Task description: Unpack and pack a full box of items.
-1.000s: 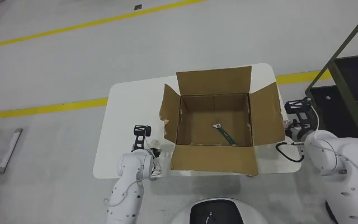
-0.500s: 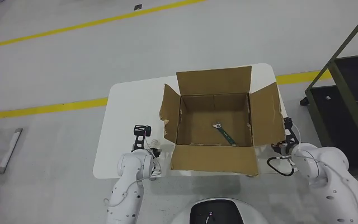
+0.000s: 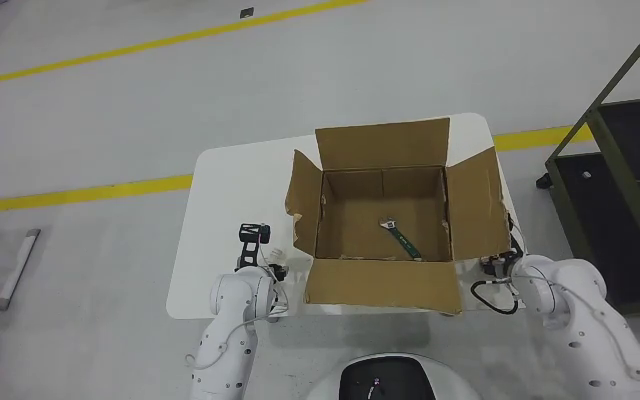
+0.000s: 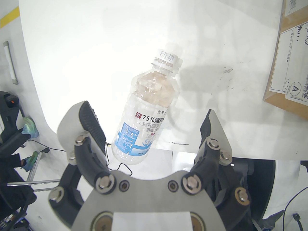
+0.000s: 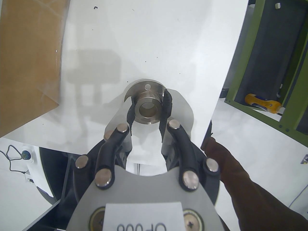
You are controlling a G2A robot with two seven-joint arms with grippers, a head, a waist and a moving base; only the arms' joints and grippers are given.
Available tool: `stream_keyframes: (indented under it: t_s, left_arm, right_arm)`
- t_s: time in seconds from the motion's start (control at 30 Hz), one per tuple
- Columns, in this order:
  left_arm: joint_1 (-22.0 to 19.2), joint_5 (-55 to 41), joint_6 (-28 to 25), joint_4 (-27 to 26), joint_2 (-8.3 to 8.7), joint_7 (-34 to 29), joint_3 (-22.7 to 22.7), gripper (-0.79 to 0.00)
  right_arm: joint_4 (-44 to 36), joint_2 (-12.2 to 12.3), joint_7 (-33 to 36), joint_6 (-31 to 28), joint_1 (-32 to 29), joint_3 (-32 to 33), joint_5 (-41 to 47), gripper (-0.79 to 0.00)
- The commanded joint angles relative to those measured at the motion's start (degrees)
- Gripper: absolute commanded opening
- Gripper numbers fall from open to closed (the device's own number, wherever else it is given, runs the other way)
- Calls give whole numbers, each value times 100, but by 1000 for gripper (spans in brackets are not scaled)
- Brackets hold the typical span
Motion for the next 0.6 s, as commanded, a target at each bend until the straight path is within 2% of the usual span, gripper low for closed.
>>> stream_keyframes:
  t_s: [0.0, 0.07, 0.1, 0.13, 0.17, 0.23, 0.37, 0.43, 0.47, 0.5, 0.57]
  left_arm:
    - [0, 0, 0, 0, 0, 0, 0, 0]
    - [0, 0, 0, 0, 0, 0, 0, 0]
    - [0, 0, 0, 0, 0, 0, 0, 0]
    - [0, 0, 0, 0, 0, 0, 0, 0]
    - [0, 0, 0, 0, 0, 0, 0, 0]
    - [0, 0, 0, 0, 0, 0, 0, 0]
    - [0, 0, 0, 0, 0, 0, 0, 0]
    - [0, 0, 0, 0, 0, 0, 0, 0]
    - [0, 0, 0, 0, 0, 0, 0, 0]
    - [0, 0, 0, 0, 0, 0, 0, 0]
    - [0, 0, 0, 0, 0, 0, 0, 0]
  right_arm:
    - [-4, 5, 7, 4, 8, 19, 11, -459]
    - [-44, 12, 30, -7, 15, 51, 21, -400]
    - [-94, 16, 24, 13, 16, 88, 32, -317]
    - [-173, 22, 38, 18, 4, 142, 70, -332]
    - [-286, 31, 45, 54, -4, 239, 92, -385]
    - [-562, 50, 76, 197, -24, 536, 247, -376]
    - [-1149, 103, 97, 361, -50, 1261, 494, -440]
    - [-1476, 123, 51, 467, -2, 1611, 662, -529]
    - [-1619, 128, 10, 508, 39, 1721, 739, -619]
    - [-1847, 137, -41, 535, 95, 1874, 870, -785]
    - [-2205, 146, -98, 542, 227, 1996, 1133, -785]
